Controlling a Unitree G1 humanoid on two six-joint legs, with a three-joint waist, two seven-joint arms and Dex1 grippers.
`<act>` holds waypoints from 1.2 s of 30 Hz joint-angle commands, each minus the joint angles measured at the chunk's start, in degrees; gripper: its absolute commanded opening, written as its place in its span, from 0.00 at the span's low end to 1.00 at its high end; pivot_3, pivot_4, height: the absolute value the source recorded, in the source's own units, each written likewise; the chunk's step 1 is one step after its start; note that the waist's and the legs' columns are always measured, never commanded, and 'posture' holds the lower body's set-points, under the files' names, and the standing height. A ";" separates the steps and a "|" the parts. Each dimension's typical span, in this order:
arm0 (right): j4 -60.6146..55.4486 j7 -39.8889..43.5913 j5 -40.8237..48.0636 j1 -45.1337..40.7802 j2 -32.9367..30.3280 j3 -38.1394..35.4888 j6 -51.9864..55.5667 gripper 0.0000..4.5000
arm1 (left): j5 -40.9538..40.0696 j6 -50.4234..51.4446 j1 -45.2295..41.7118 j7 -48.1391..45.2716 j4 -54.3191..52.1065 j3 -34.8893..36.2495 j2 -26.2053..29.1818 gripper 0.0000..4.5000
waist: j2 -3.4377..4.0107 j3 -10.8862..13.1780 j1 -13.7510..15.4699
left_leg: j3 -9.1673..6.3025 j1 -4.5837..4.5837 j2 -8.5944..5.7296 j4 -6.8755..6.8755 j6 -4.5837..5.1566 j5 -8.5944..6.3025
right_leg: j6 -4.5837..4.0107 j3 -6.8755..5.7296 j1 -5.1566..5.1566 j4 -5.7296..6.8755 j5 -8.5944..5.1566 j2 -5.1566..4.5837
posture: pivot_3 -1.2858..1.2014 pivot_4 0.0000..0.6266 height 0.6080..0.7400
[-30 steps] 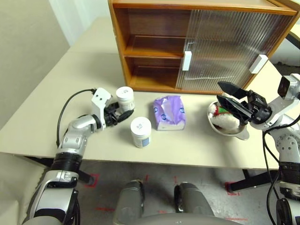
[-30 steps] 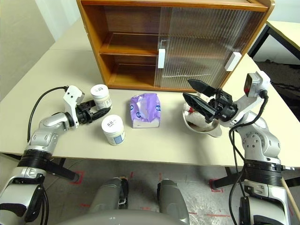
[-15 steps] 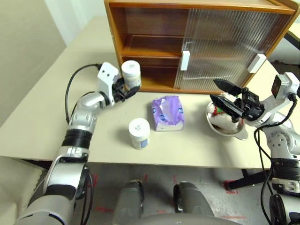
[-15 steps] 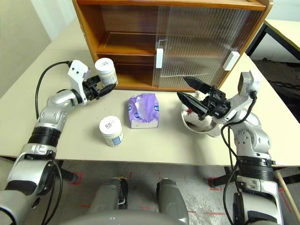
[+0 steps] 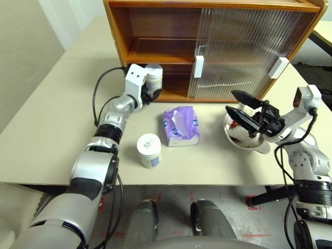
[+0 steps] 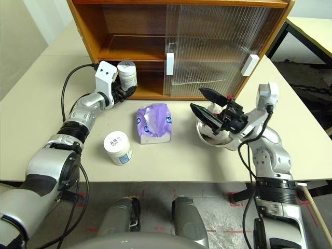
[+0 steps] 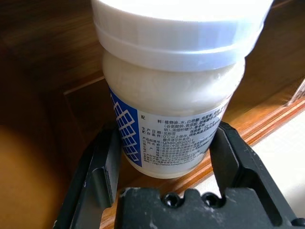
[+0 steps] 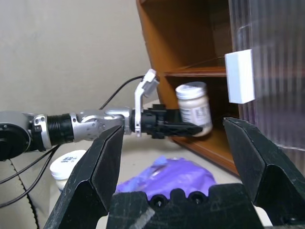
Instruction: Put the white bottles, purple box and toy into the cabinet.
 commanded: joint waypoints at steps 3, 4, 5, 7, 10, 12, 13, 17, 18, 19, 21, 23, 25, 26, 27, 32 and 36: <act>-1.09 -1.08 -0.52 1.26 0.04 0.74 -1.04 1.00 | 1.40 -2.72 -3.54 4.39 4.21 0.70 -1.28 0.67 | -0.02 0.01 -0.42 | 0.00 0.00 -0.01 0.05 0.00 0.00 | 0.02 0.01 0.01 0.00 0.02 -0.04 | 0.47 0.08 1.00; -1.46 -0.94 0.23 1.32 0.09 0.67 -0.54 1.00 | 1.68 -2.85 -3.99 5.14 4.84 0.57 -1.44 0.67 | -0.03 0.02 -0.47 | 0.00 0.00 -0.01 0.05 0.00 0.00 | 0.02 0.01 0.00 0.00 0.03 -0.04 | 0.47 0.08 1.00; -1.85 -0.80 0.93 1.38 0.16 0.63 -0.05 1.00 | 2.06 -2.93 -4.53 5.95 5.54 0.40 -1.61 0.67 | -0.03 0.02 -0.50 | 0.00 0.00 -0.01 0.05 0.00 0.00 | 0.02 0.01 0.01 0.00 0.03 -0.03 | 0.47 0.08 1.00; -2.36 -0.73 1.71 1.49 0.21 0.72 0.54 1.00 | 2.93 -3.05 -5.31 7.25 6.67 0.08 -1.73 0.67 | -0.03 0.02 -0.52 | 0.00 0.00 -0.01 0.04 0.00 0.00 | 0.02 0.00 0.00 0.02 0.03 -0.01 | 0.47 0.08 1.00; -3.51 -0.75 2.57 2.28 0.31 1.23 1.29 1.00 | 3.94 -2.96 -5.96 8.88 7.87 -0.02 -1.98 0.67 | -0.03 0.02 -0.57 | 0.00 0.00 -0.01 0.04 0.00 0.00 | 0.02 0.00 0.00 0.02 0.03 0.01 | 0.47 0.09 1.00; -4.34 -0.89 3.06 2.74 0.35 1.47 1.80 1.00 | 4.22 -3.09 -6.11 9.28 8.33 0.06 -2.37 0.67 | -0.03 0.02 -0.61 | 0.00 0.00 -0.01 0.03 0.00 0.00 | 0.01 0.00 0.00 0.02 0.02 0.01 | 0.47 0.09 1.00; -4.57 -1.07 3.17 2.74 0.34 1.51 1.95 1.00 | 4.36 -3.05 -6.19 9.62 8.55 0.12 -2.54 0.67 | -0.03 0.02 -0.65 | 0.00 0.00 -0.01 0.03 0.00 0.00 | 0.01 0.00 0.00 0.02 0.02 0.01 | 0.47 0.09 1.00; -5.44 -1.43 3.53 2.92 -0.11 1.36 2.61 1.00 | 4.62 -3.10 -6.35 10.86 9.09 0.69 -2.78 0.67 | -0.03 0.02 -0.81 | 0.00 0.00 -0.01 0.03 0.00 0.00 | 0.00 0.00 -0.01 0.02 0.02 0.00 | 0.46 0.10 1.00; -5.71 -1.57 3.56 2.92 -0.21 1.31 2.72 1.00 | 4.00 -3.62 -6.35 10.92 9.29 1.44 -2.94 0.67 | -0.03 0.02 -0.93 | 0.00 0.00 -0.01 0.03 0.00 0.00 | 0.00 0.00 -0.01 0.02 0.02 0.00 | 0.46 0.09 1.00; -5.91 -1.71 3.57 2.87 -0.32 1.17 2.79 1.00 | 3.42 -4.11 -6.37 10.94 9.52 2.16 -3.10 0.67 | -0.04 0.03 -1.21 | 0.00 0.00 -0.01 0.03 0.00 0.00 | 0.00 0.00 -0.01 0.03 0.02 0.00 | 0.46 0.09 1.00; -6.48 -2.03 3.55 2.99 -0.40 0.93 2.78 1.00 | 3.23 -4.40 -6.31 10.81 9.96 2.95 -3.19 0.67 | -0.04 0.03 -1.64 | 0.00 0.00 -0.01 0.04 0.00 0.00 | 0.00 0.00 0.00 0.03 0.03 0.00 | 0.45 0.09 1.00; -7.78 -2.76 4.51 3.10 -0.30 -0.12 2.69 1.00 | 3.16 -3.89 -6.39 10.99 10.51 3.83 -3.30 0.67 | -0.04 0.03 -2.02 | 0.00 0.00 -0.01 0.04 0.00 0.00 | 0.00 0.00 0.01 0.03 0.03 -0.02 | 0.44 0.08 1.00; -9.14 -3.42 5.50 3.59 -0.51 -0.93 2.97 1.00 | 3.25 -3.43 -6.47 11.12 10.91 4.44 -3.33 0.67 | -0.04 0.03 -2.35 | -0.01 0.00 -0.01 0.04 -0.01 0.00 | 0.00 0.00 0.01 0.03 0.03 -0.01 | 0.44 0.07 1.00; -9.56 -3.61 5.51 3.97 -0.94 -0.99 3.19 1.00 | 3.33 -3.21 -6.51 11.09 11.07 4.72 -3.34 0.67 | -0.04 0.03 -2.68 | -0.01 0.00 -0.01 0.04 -0.01 0.00 | 0.00 0.00 0.01 0.03 0.03 -0.01 | 0.43 0.07 1.00; -9.84 -3.77 5.25 4.50 -1.57 -0.95 3.47 1.00 | 3.37 -2.91 -6.61 11.09 11.27 4.96 -3.35 0.67 | -0.04 0.03 -2.89 | -0.01 0.00 -0.01 0.04 -0.01 0.00 | 0.00 0.00 0.01 0.04 0.03 -0.01 | 0.43 0.07 1.00; -10.64 -3.78 5.70 6.34 -3.17 -1.24 3.78 1.00 | 3.94 -2.17 -7.13 11.11 12.08 5.26 -3.83 0.67 | -0.06 0.01 -4.12 | -0.02 0.00 -0.02 0.04 -0.01 0.00 | 0.02 0.00 0.02 0.04 0.02 -0.02 | 0.43 0.06 1.00; -10.94 -4.16 6.04 6.42 -3.16 -1.23 3.94 1.00 | 2.72 -1.55 -7.20 10.55 12.20 6.72 -4.61 0.67 | -0.07 0.01 -5.13 | -0.08 0.00 -0.02 0.06 -0.01 0.00 | 0.07 0.00 0.03 0.05 0.04 -0.01 | 0.43 0.05 1.00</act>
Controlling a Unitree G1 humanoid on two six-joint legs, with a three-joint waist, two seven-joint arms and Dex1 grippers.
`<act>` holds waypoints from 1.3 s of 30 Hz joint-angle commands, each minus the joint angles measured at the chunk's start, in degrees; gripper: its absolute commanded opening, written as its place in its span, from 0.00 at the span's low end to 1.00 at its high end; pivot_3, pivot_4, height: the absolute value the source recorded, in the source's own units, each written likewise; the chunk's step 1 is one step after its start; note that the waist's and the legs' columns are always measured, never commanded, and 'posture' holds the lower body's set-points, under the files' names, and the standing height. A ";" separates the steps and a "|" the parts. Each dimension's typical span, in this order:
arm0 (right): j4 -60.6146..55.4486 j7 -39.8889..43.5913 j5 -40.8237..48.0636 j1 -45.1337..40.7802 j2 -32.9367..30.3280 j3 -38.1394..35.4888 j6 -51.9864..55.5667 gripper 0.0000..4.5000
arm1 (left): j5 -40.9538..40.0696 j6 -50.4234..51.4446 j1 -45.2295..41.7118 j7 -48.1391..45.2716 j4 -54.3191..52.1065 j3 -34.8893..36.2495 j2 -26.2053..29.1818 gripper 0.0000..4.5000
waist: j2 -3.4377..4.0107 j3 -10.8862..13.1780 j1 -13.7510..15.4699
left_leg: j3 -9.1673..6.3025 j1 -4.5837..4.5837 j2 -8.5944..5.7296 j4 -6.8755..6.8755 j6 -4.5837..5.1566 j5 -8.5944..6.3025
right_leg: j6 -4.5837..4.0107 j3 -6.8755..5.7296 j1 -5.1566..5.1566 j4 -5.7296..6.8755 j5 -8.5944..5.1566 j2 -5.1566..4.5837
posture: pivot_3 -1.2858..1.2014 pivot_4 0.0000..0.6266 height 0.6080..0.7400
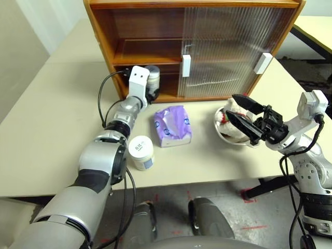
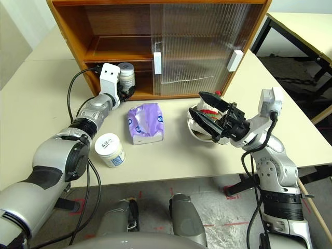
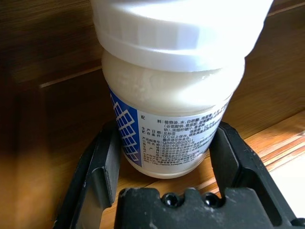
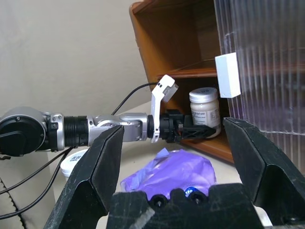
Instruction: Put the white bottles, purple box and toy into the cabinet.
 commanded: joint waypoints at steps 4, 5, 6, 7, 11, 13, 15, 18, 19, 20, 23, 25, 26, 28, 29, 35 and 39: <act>-2.16 -0.80 1.10 0.95 0.21 0.40 0.95 1.00 | -1.75 1.24 -1.75 -0.96 0.38 3.13 -1.38 0.67 | 0.00 0.00 -0.84 | -0.07 0.01 0.00 0.02 0.00 0.00 | 0.04 0.01 0.00 0.01 0.03 0.01 | 0.44 0.06 1.00; -2.17 -0.84 1.19 0.99 0.31 0.59 1.07 1.00 | -1.82 1.39 -1.64 -1.10 0.35 3.32 -1.43 0.83 | -0.01 0.00 -0.99 | -0.08 0.02 0.00 0.02 0.00 0.00 | 0.04 0.01 0.01 0.01 0.03 0.02 | 0.44 0.06 1.00; -1.98 -0.81 1.18 0.79 0.34 0.78 1.14 1.00 | -1.83 1.50 -1.49 -1.12 0.33 3.48 -1.40 0.91 | -0.01 0.00 -1.14 | -0.09 0.03 0.00 0.02 0.00 0.00 | 0.04 0.00 0.01 0.02 0.03 0.02 | 0.44 0.06 1.00; -1.72 -0.73 1.12 0.49 0.38 0.90 1.16 1.00 | -1.82 1.53 -1.35 -1.19 0.31 3.66 -1.34 0.99 | 0.00 0.00 -1.27 | -0.10 0.05 0.00 0.02 0.00 0.00 | 0.04 0.01 0.02 0.04 0.03 0.02 | 0.44 0.06 1.00; -0.14 0.07 0.95 -0.80 0.42 1.24 1.09 1.00 | -1.70 1.52 -0.97 -1.31 0.16 3.84 -0.93 1.00 | -0.02 -0.01 -1.47 | -0.12 0.12 0.00 0.05 0.00 0.00 | 0.08 0.02 0.09 0.06 0.07 0.01 | 0.45 0.05 1.00; 0.46 0.36 0.86 -1.30 0.46 1.41 1.03 1.00 | -1.70 1.51 -0.78 -1.38 0.06 3.91 -0.70 1.00 | -0.03 -0.02 -1.46 | -0.12 0.13 0.00 0.06 0.00 0.00 | 0.09 0.02 0.09 0.07 0.11 0.01 | 0.45 0.05 1.00; 0.85 0.52 0.78 -1.81 0.52 1.57 1.04 1.00 | -1.72 1.41 -0.45 -1.66 -0.15 3.91 -0.46 1.00 | -0.06 -0.04 -1.41 | -0.12 0.14 0.00 0.06 0.00 0.00 | 0.09 0.02 0.10 0.09 0.13 0.01 | 0.45 0.05 1.00; 1.17 0.68 0.74 -2.21 0.56 1.67 1.01 1.00 | -1.73 1.36 -0.02 -2.02 -0.39 3.87 -0.25 1.00 | -0.06 -0.04 -1.36 | -0.12 0.15 -0.01 0.07 0.00 0.00 | 0.08 0.02 0.09 0.16 0.14 0.01 | 0.46 0.05 1.00; 1.35 0.76 0.72 -2.32 0.56 1.67 0.97 1.00 | -1.79 1.26 0.41 -2.27 -0.65 3.86 -0.08 1.00 | -0.06 -0.04 -1.34 | -0.12 0.15 -0.01 0.08 0.00 0.00 | 0.07 0.02 0.09 0.17 0.14 0.01 | 0.46 0.05 1.00; 1.53 0.85 0.70 -2.43 0.56 1.67 0.93 1.00 | -1.84 1.18 0.71 -2.44 -0.83 3.86 0.04 1.00 | -0.07 -0.04 -1.33 | -0.12 0.15 -0.01 0.08 0.00 0.00 | 0.07 0.02 0.10 0.18 0.15 0.00 | 0.46 0.05 1.00; 2.07 1.31 0.76 -2.68 0.62 1.77 0.84 1.00 | -2.19 0.84 2.26 -3.25 -2.02 3.87 0.45 1.00 | -0.07 -0.05 -1.34 | -0.12 0.18 -0.01 0.09 0.00 0.00 | 0.07 0.03 0.09 0.22 0.15 0.00 | 0.46 0.05 1.00; 2.42 1.52 0.76 -2.93 0.81 1.88 0.75 1.00 | -2.50 0.77 2.91 -3.36 -2.80 3.97 0.71 1.00 | -0.07 -0.05 -1.35 | -0.13 0.18 -0.01 0.09 0.00 0.00 | 0.07 0.03 0.08 0.26 0.15 0.01 | 0.46 0.05 1.00; 2.55 1.60 0.72 -3.03 0.92 1.93 0.71 1.00 | -2.65 0.83 3.13 -3.27 -3.09 4.08 0.83 1.00 | -0.07 -0.05 -1.34 | -0.13 0.20 -0.01 0.09 -0.01 0.00 | 0.07 0.04 0.07 0.29 0.14 0.01 | 0.46 0.05 1.00; 2.99 1.79 0.55 -3.42 1.18 2.05 0.64 1.00 | -2.83 0.74 3.28 -2.68 -3.20 4.32 1.18 1.00 | -0.09 -0.06 -1.24 | -0.13 0.21 -0.01 0.09 -0.01 0.01 | 0.07 0.04 0.07 0.33 0.14 0.02 | 0.47 0.05 1.00; 3.16 1.87 0.48 -3.56 1.29 2.06 0.63 1.00 | -2.99 0.61 3.24 -2.39 -3.13 4.52 1.33 1.00 | -0.09 -0.06 -1.15 | -0.13 0.21 -0.01 0.09 0.00 0.01 | 0.07 0.04 0.07 0.34 0.15 0.01 | 0.47 0.05 1.00; 3.29 2.36 0.37 -3.04 1.34 1.54 0.18 1.00 | -3.10 0.60 1.69 -0.73 -2.39 5.04 2.09 1.00 | -0.12 -0.08 -0.59 | -0.12 0.23 -0.01 0.10 -0.01 0.01 | 0.04 0.04 0.07 0.38 0.19 0.01 | 0.46 0.04 1.00; 2.80 2.14 0.42 -2.23 1.26 1.01 -0.13 1.00 | -2.87 0.68 1.33 -0.66 -2.31 4.82 2.07 1.00 | -0.15 -0.11 -0.16 | -0.09 0.24 -0.01 0.10 -0.01 0.01 | 0.03 0.03 0.07 0.40 0.20 0.02 | 0.46 0.04 1.00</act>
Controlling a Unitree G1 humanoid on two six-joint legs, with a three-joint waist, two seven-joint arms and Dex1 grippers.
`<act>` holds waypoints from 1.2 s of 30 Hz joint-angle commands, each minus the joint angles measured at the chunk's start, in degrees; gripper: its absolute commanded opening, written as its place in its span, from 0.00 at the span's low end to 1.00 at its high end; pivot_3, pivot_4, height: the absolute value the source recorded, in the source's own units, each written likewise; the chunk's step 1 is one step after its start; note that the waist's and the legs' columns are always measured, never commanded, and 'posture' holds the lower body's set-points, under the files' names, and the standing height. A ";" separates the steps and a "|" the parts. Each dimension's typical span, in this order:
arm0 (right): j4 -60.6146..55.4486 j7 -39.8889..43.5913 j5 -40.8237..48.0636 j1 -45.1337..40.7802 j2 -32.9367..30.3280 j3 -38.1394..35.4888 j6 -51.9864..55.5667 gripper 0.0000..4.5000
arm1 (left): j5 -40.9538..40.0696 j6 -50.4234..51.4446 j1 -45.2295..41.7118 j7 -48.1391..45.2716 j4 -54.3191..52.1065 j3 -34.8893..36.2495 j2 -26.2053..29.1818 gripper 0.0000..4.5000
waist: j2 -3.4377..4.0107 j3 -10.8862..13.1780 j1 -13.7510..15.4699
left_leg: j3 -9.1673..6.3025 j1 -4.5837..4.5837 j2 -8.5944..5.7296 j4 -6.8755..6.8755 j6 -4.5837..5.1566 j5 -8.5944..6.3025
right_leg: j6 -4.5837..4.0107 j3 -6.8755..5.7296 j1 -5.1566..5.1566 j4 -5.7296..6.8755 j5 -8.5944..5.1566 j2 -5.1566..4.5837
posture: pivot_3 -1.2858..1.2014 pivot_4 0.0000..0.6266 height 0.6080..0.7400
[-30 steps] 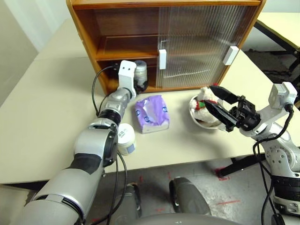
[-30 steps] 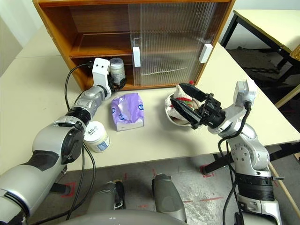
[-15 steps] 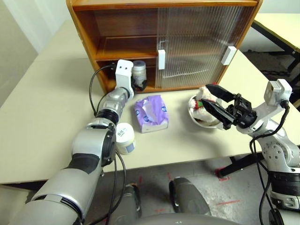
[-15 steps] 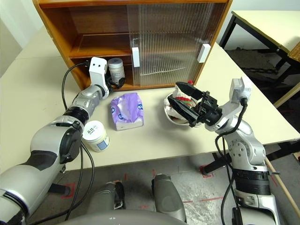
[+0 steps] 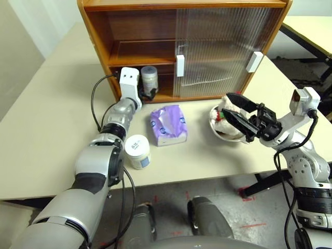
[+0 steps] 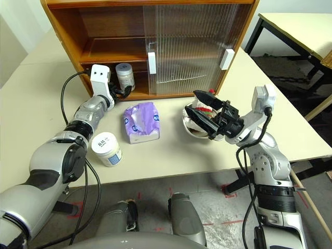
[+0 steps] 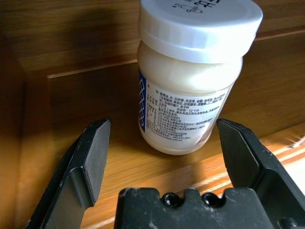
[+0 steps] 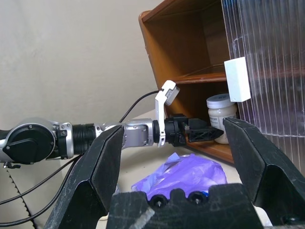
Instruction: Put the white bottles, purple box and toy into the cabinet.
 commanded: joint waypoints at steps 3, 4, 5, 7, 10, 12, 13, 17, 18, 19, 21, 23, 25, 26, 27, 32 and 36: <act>-1.06 -0.10 -0.05 1.20 -0.03 -0.59 -0.99 1.00 | 0.05 -0.13 -0.76 -0.40 -0.12 -0.34 -0.20 1.00 | -0.01 -0.01 0.18 | 0.01 0.00 0.00 0.01 -0.01 0.00 | -0.01 0.00 0.00 0.00 0.00 0.00 | 0.46 0.04 1.00; -1.13 -0.14 -0.02 1.32 0.02 -0.59 -1.04 1.00 | 0.00 -0.08 -0.48 -0.87 -0.50 -0.47 -0.41 1.00 | -0.01 -0.01 0.20 | 0.01 0.00 0.00 0.01 -0.01 0.00 | -0.01 0.00 0.00 0.00 0.01 0.00 | 0.46 0.04 1.00; -1.16 -0.16 0.01 1.41 0.06 -0.59 -1.10 1.00 | -0.01 -0.06 -0.16 -1.26 -0.90 -0.63 -0.59 1.00 | -0.01 -0.01 0.22 | 0.02 0.00 0.00 0.01 -0.01 0.01 | -0.01 0.00 0.00 0.00 0.01 0.00 | 0.46 0.04 1.00; -1.07 -0.13 0.01 1.48 0.11 -0.53 -1.23 1.00 | -0.09 0.03 0.53 -2.04 -1.76 -0.85 -0.92 1.00 | -0.01 -0.01 0.23 | 0.02 -0.01 0.00 0.01 -0.01 0.01 | -0.01 0.00 0.00 -0.01 0.01 0.00 | 0.46 0.04 1.00; -0.34 0.03 -0.11 1.04 0.29 -0.29 -1.53 1.00 | -0.61 0.69 2.21 -2.79 -4.13 -0.83 -1.38 1.00 | -0.02 -0.01 0.24 | 0.03 -0.01 0.00 0.01 -0.01 0.01 | -0.02 0.01 0.00 -0.01 0.01 0.00 | 0.46 0.04 1.00; 0.36 0.34 -0.26 0.54 0.42 -0.03 -1.76 1.00 | -0.95 1.72 3.78 -2.50 -6.62 -0.71 -1.42 1.00 | -0.01 -0.02 0.22 | 0.02 0.01 0.00 0.01 -0.01 0.01 | -0.02 0.00 0.01 0.00 0.01 0.00 | 0.47 0.04 1.00; 0.69 0.47 -0.35 0.28 0.52 0.09 -1.84 1.00 | -1.22 2.47 4.66 -2.40 -8.28 -0.64 -1.40 1.00 | 0.00 -0.03 0.21 | 0.01 0.01 0.01 0.01 -0.01 0.01 | -0.03 0.01 0.00 0.01 0.02 0.01 | 0.47 0.04 1.00; 1.65 1.13 -0.48 -0.52 0.77 0.36 -1.84 1.00 | -2.16 6.30 7.90 -2.64 -15.45 -0.85 -1.23 0.96 | -0.01 -0.03 0.40 | 0.00 0.04 0.01 0.01 -0.01 0.01 | -0.05 0.02 0.01 0.07 0.02 0.02 | 0.48 0.04 1.00; 1.96 1.31 -0.54 -0.74 0.81 0.40 -1.84 1.00 | -2.37 7.38 8.68 -2.74 -17.28 -0.86 -1.12 0.91 | -0.01 -0.03 0.52 | 0.00 0.04 0.01 0.01 -0.01 0.01 | -0.05 0.02 0.01 0.08 0.03 0.02 | 0.48 0.04 1.00; 2.27 1.43 -0.65 -0.96 0.84 0.45 -1.88 1.00 | -2.60 8.33 9.38 -2.72 -18.96 -0.76 -0.95 0.86 | -0.01 -0.04 0.62 | 0.00 0.05 0.01 0.02 -0.01 0.01 | -0.07 0.01 0.01 0.09 0.04 0.01 | 0.48 0.05 1.00; 2.92 1.81 -0.72 -1.41 0.75 0.39 -1.93 1.00 | -3.47 10.42 10.80 -2.52 -22.28 -0.15 -0.55 0.70 | -0.02 -0.04 0.76 | 0.01 0.06 0.00 0.02 -0.01 0.01 | -0.09 0.01 0.02 0.08 0.07 0.01 | 0.48 0.05 1.00; 3.43 2.09 -0.76 -1.89 0.73 0.40 -1.91 1.00 | -4.61 12.18 11.84 -2.37 -24.65 0.59 -0.19 0.53 | -0.02 -0.04 0.91 | 0.01 0.06 0.00 0.02 -0.01 0.01 | -0.10 0.01 0.02 0.09 0.09 0.01 | 0.48 0.05 1.00; 3.88 2.50 -0.90 -2.11 0.76 0.49 -1.90 1.00 | -4.95 12.62 12.34 -1.49 -25.93 0.87 -0.03 0.36 | -0.01 -0.04 0.97 | 0.00 0.07 0.01 0.02 -0.01 0.01 | -0.12 0.01 0.02 0.10 0.10 0.02 | 0.48 0.05 1.00; 3.98 2.60 -0.95 -2.21 0.85 0.55 -1.86 1.00 | -4.91 12.62 12.34 -1.00 -26.11 0.90 0.03 0.27 | -0.01 -0.04 1.10 | 0.00 0.08 0.01 0.02 -0.01 0.01 | -0.13 0.01 0.02 0.10 0.11 0.03 | 0.49 0.05 1.00; 4.03 2.66 -0.97 -2.29 0.93 0.58 -1.81 1.00 | -4.75 12.31 12.01 -0.46 -25.74 0.83 -0.01 0.18 | -0.02 -0.04 1.29 | 0.00 0.08 0.01 0.02 -0.01 0.01 | -0.13 0.01 0.02 0.11 0.11 0.03 | 0.49 0.05 1.00; 4.58 3.17 -1.75 -2.84 1.05 1.07 -1.91 1.00 | -1.80 9.21 9.50 1.43 -21.30 -1.75 0.32 0.01 | -0.02 -0.04 2.36 | 0.04 0.09 0.01 0.02 -0.01 0.01 | -0.15 0.00 0.02 0.13 0.13 0.05 | 0.49 0.05 1.00; 4.70 3.25 -1.63 -3.04 1.25 0.87 -2.01 1.00 | 0.26 6.33 6.86 2.07 -16.69 -3.54 1.01 0.01 | -0.02 -0.04 3.38 | 0.15 0.08 -0.01 0.02 -0.01 0.01 | -0.16 -0.02 0.00 0.11 0.16 0.05 | 0.49 0.05 1.00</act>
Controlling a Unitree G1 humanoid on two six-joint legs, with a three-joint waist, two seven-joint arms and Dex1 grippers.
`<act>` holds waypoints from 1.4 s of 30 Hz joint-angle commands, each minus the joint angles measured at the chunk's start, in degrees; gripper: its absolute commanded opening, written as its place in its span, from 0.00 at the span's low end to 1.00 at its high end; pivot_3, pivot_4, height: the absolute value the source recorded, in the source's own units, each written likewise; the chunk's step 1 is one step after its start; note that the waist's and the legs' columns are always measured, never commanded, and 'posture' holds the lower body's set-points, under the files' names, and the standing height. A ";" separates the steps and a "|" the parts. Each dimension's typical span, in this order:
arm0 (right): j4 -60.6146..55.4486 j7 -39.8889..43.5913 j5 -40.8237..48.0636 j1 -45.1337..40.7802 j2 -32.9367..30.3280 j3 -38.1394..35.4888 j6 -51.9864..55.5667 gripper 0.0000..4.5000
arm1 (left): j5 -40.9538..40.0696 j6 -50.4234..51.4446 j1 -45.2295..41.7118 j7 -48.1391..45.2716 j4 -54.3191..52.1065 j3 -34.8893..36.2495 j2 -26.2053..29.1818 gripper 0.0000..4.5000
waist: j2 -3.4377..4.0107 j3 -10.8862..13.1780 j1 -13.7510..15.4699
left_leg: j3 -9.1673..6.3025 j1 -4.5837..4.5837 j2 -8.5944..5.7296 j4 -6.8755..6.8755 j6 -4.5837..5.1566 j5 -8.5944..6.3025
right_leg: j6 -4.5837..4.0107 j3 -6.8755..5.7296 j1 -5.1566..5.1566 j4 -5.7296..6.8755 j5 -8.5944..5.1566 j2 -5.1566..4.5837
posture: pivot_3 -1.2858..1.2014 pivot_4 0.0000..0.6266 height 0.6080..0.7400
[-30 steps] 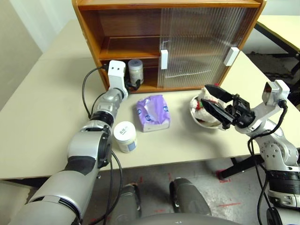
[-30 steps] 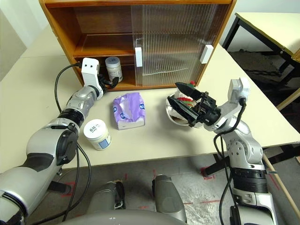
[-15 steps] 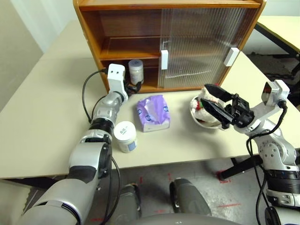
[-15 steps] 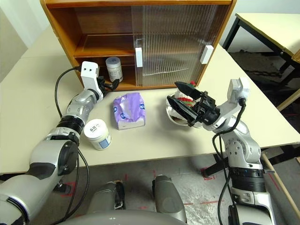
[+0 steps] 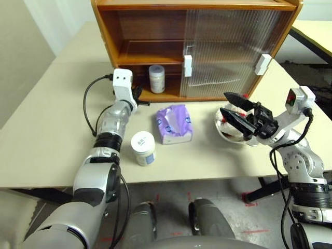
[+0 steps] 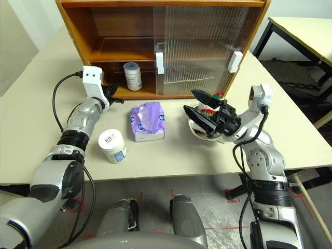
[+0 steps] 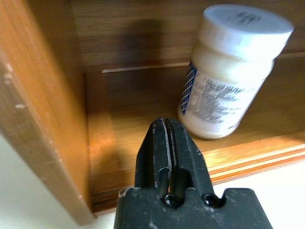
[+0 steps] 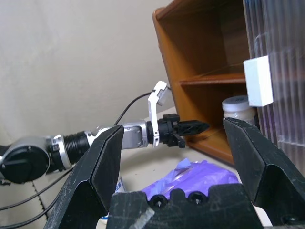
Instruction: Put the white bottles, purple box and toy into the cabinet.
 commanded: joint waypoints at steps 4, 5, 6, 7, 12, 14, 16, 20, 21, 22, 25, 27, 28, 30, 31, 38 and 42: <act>0.11 0.46 -0.51 -0.05 0.21 0.29 -0.95 1.00 | 4.47 -4.59 -3.71 1.31 5.85 -4.11 1.10 0.01 | 0.00 -0.01 0.37 | 0.06 0.00 0.00 0.00 -0.01 0.00 | -0.02 -0.01 0.00 -0.02 -0.01 0.01 | 0.48 0.05 1.00; 0.06 0.38 -0.53 0.00 0.33 0.33 -1.01 1.00 | 5.41 -5.23 -4.02 1.76 6.30 -4.99 1.14 0.01 | 0.00 -0.01 0.37 | 0.07 -0.01 0.00 0.00 -0.01 0.00 | -0.02 -0.01 0.00 -0.02 -0.01 0.01 | 0.48 0.05 1.00; -0.02 0.31 -0.53 0.07 0.44 0.35 -1.07 1.00 | 6.16 -5.74 -4.25 2.17 6.63 -5.73 1.13 0.01 | 0.00 -0.01 0.37 | 0.07 -0.01 0.01 0.00 -0.01 0.00 | -0.02 -0.01 0.00 -0.03 -0.01 0.01 | 0.48 0.05 1.00; -0.08 0.27 -0.54 0.12 0.51 0.37 -1.11 1.00 | 6.63 -6.12 -4.42 2.48 6.91 -6.24 1.12 0.01 | 0.00 -0.01 0.37 | 0.07 -0.02 0.00 0.00 -0.01 0.00 | -0.03 -0.01 0.00 -0.03 -0.02 0.01 | 0.48 0.05 1.00; -0.37 0.17 -0.51 0.52 0.75 0.41 -1.34 1.00 | 10.54 -8.61 -5.28 3.22 8.07 -10.23 1.37 0.01 | 0.00 -0.01 0.34 | 0.07 -0.03 0.01 0.00 -0.01 0.01 | -0.03 -0.01 -0.01 -0.06 -0.04 0.00 | 0.48 0.05 1.00; -0.51 0.20 -0.39 0.64 0.65 0.21 -1.34 1.00 | 12.41 -9.10 -5.41 3.76 8.25 -11.86 1.99 0.01 | 0.00 -0.01 0.21 | 0.08 -0.03 0.01 0.00 -0.01 0.00 | -0.04 0.00 -0.02 -0.06 -0.04 0.01 | 0.48 0.05 1.00; -0.46 0.20 -0.31 0.64 0.60 -0.02 -1.42 1.00 | 14.14 -9.73 -5.69 4.45 8.79 -13.41 2.66 0.01 | 0.00 -0.01 0.14 | 0.08 -0.03 0.01 0.00 -0.01 0.00 | -0.04 0.00 -0.02 -0.05 -0.04 0.02 | 0.47 0.04 1.00; -0.37 0.19 -0.37 0.80 0.57 -0.24 -1.70 1.00 | 17.04 -10.10 -7.11 6.60 10.68 -15.61 3.63 0.01 | 0.00 -0.01 0.17 | 0.09 -0.03 0.01 0.00 -0.01 0.00 | -0.04 -0.01 -0.04 -0.03 -0.04 0.02 | 0.47 0.04 1.00; -0.34 0.16 -0.41 0.83 0.58 -0.28 -1.78 1.00 | 17.57 -10.14 -7.46 6.98 11.15 -16.04 3.79 0.01 | 0.00 -0.01 0.17 | 0.09 -0.04 0.01 0.00 -0.01 0.00 | -0.04 -0.01 -0.05 -0.03 -0.04 0.02 | 0.47 0.04 1.00; -0.33 0.14 -0.42 0.84 0.58 -0.29 -1.85 1.00 | 17.81 -10.22 -7.70 7.21 11.52 -16.30 3.87 0.01 | 0.00 -0.01 0.16 | 0.09 -0.05 0.01 0.00 -0.01 0.00 | -0.03 -0.02 -0.05 -0.03 -0.04 0.02 | 0.47 0.04 1.00; -0.60 -0.08 -0.48 1.07 0.66 -0.31 -2.12 1.00 | 18.96 -10.34 -8.60 7.21 12.85 -17.48 4.29 0.01 | 0.01 -0.01 0.11 | 0.09 -0.04 0.00 0.00 -0.02 0.00 | -0.03 -0.02 -0.04 -0.04 -0.03 0.00 | 0.46 0.03 1.00; -0.98 -0.28 -0.43 1.26 0.66 -0.33 -2.20 1.00 | 19.64 -10.32 -9.03 7.28 13.15 -18.05 4.41 0.01 | 0.01 -0.02 0.13 | 0.10 -0.04 0.00 0.00 -0.02 0.00 | -0.03 -0.04 -0.04 -0.03 -0.03 0.00 | 0.46 0.03 1.00; -1.21 -0.41 -0.37 1.37 0.63 -0.36 -2.21 1.00 | 19.99 -10.37 -9.31 7.38 13.61 -18.29 4.47 0.01 | 0.01 -0.02 0.13 | 0.11 -0.04 0.00 0.00 -0.02 0.00 | -0.03 -0.06 -0.04 -0.03 -0.03 0.00 | 0.46 0.03 1.00; -1.62 -0.67 -0.25 1.63 0.59 -0.40 -2.24 1.00 | 20.60 -10.72 -9.94 7.41 14.87 -18.88 4.52 0.01 | 0.01 -0.02 0.13 | 0.11 -0.04 0.00 0.00 -0.02 0.00 | -0.04 -0.07 -0.04 -0.03 -0.03 0.00 | 0.46 0.04 1.00; -1.76 -0.74 -0.21 1.73 0.57 -0.41 -2.25 1.00 | 20.96 -10.85 -10.22 7.40 15.41 -19.23 4.52 0.01 | 0.01 -0.02 0.13 | 0.11 -0.04 0.00 0.00 -0.02 0.00 | -0.04 -0.08 -0.04 -0.03 -0.02 0.00 | 0.46 0.04 1.00; -3.04 -1.56 0.02 2.62 0.39 -0.62 -2.10 1.00 | 23.58 -11.36 -12.47 8.32 18.85 -21.38 4.36 0.01 | 0.00 -0.02 -0.12 | 0.10 -0.06 0.00 0.00 -0.02 0.00 | -0.03 -0.09 -0.04 -0.03 0.01 -0.01 | 0.45 0.04 1.00; -3.97 -2.13 0.17 3.40 0.36 -0.82 -2.02 1.00 | 24.71 -12.00 -12.96 9.05 20.08 -22.15 4.32 0.01 | 0.00 -0.02 -0.92 | 0.07 -0.05 0.01 0.00 -0.02 0.00 | -0.05 -0.09 -0.04 -0.03 0.00 0.00 | 0.45 0.05 1.00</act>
